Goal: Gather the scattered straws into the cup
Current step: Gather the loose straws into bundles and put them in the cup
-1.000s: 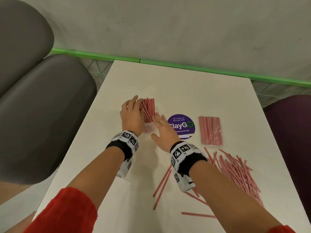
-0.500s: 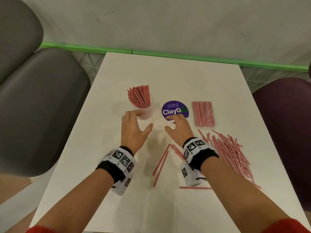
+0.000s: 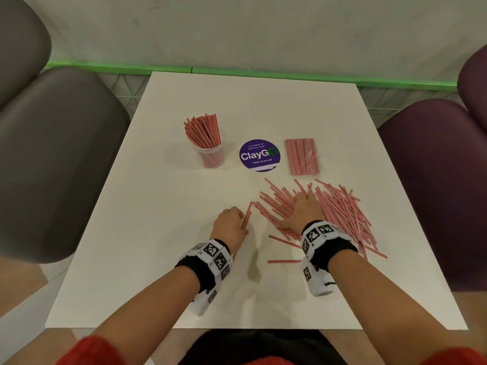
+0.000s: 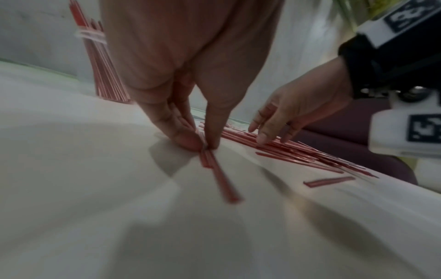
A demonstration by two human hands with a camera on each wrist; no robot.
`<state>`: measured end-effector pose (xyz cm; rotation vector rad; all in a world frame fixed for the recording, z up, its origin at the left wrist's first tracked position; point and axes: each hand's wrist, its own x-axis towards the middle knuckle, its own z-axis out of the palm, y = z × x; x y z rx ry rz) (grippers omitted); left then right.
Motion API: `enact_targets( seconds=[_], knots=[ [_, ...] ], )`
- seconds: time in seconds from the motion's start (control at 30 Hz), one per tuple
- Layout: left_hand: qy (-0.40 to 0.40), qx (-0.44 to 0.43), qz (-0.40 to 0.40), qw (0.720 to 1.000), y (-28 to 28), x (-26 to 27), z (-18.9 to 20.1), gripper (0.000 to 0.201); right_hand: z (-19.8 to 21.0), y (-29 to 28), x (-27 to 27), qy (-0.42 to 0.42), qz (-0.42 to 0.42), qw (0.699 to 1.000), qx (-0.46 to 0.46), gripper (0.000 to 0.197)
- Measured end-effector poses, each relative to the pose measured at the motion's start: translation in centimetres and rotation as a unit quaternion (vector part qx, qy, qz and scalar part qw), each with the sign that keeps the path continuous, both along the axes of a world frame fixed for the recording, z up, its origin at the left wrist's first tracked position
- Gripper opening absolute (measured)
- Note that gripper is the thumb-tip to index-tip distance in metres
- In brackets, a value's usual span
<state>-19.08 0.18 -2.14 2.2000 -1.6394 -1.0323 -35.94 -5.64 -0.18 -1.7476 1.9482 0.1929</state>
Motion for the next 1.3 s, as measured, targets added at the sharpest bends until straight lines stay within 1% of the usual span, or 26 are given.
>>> enact_targets(
  seconds=[0.03, 0.1, 0.2, 0.27, 0.33, 0.4, 0.43, 0.5, 0.57, 0.6, 0.7, 0.77, 0.83, 0.97, 1.07, 1.13, 1.2, 1.3],
  knots=[
    [0.006, 0.000, 0.014, 1.000, -0.1, -0.5, 0.0, 0.040, -0.2, 0.1, -0.2, -0.006, 0.006, 1.000, 0.010, 0.096],
    [0.023, -0.005, 0.037, 0.999, -0.4, -1.7, 0.2, 0.038, -0.5, 0.5, -0.1, -0.039, 0.017, 0.999, 0.011, 0.087],
    [0.061, -0.014, 0.074, 0.995, -0.4, -3.5, 0.3, 0.041, -0.6, 1.0, 0.0, -0.094, 0.038, 0.994, -0.028, 0.063],
    [0.077, -0.022, 0.105, 0.991, -0.4, -4.1, 0.1, 0.041, -0.5, 1.0, -0.4, -0.109, 0.046, 0.991, -0.062, 0.055],
    [0.086, -0.024, 0.146, 0.985, -0.4, -4.2, 0.0, 0.042, -0.4, 0.8, -1.3, -0.093, 0.048, 0.992, -0.075, 0.056],
    [0.085, -0.025, 0.181, 0.980, -0.4, -4.3, -0.1, 0.042, -0.5, 0.7, -1.9, -0.067, 0.064, 0.994, -0.061, 0.059],
    [0.085, -0.024, 0.190, 0.978, -0.4, -4.6, -0.1, 0.042, -0.7, 0.7, -2.0, -0.063, 0.073, 0.994, -0.053, 0.058],
    [0.099, -0.027, 0.205, 0.973, -0.4, -5.4, -0.1, 0.040, -0.8, 1.0, -1.7, -0.076, 0.086, 0.992, -0.051, 0.049],
    [0.110, -0.026, 0.216, 0.970, -0.6, -6.3, -0.1, 0.038, -1.1, 1.2, -1.0, -0.112, 0.087, 0.988, -0.059, 0.040],
    [0.112, -0.024, 0.219, 0.969, -0.8, -6.7, 0.0, 0.038, -1.2, 1.3, -0.7, -0.137, 0.075, 0.986, -0.060, 0.038],
    [0.121, -0.017, 0.236, 0.964, -1.4, -7.3, 0.3, 0.036, -1.4, 1.5, 0.0, -0.217, 0.017, 0.975, -0.044, 0.041],
    [0.126, -0.013, 0.245, 0.961, -1.7, -7.3, 0.2, 0.035, -1.6, 1.5, 0.1, -0.253, -0.016, 0.967, -0.034, 0.036],
    [0.130, -0.006, 0.235, 0.963, -1.7, -7.4, 0.1, 0.034, -1.7, 1.3, -0.1, -0.286, -0.041, 0.957, -0.015, 0.030],
    [0.159, 0.006, 0.200, 0.967, -2.0, -7.9, -0.3, 0.035, -2.1, 1.0, -0.2, -0.345, -0.086, 0.934, 0.014, 0.030],
    [0.189, 0.011, 0.189, 0.964, -2.3, -8.0, -0.3, 0.045, -1.9, 1.0, 0.0, -0.378, -0.076, 0.923, 0.002, 0.027],
    [0.213, 0.004, 0.196, 0.957, -2.4, -8.1, 0.2, 0.051, -1.5, 0.8, 0.2, -0.379, -0.055, 0.924, -0.008, 0.026],
    [0.253, -0.015, 0.220, 0.942, -2.6, -8.0, 0.6, 0.052, -1.1, 0.6, 0.4, -0.379, -0.035, 0.925, -0.007, 0.027],
    [0.301, -0.029, 0.272, 0.914, -2.9, -7.9, 0.9, 0.055, -0.4, 0.6, 0.6, -0.421, -0.038, 0.906, 0.018, 0.027]
  ],
)
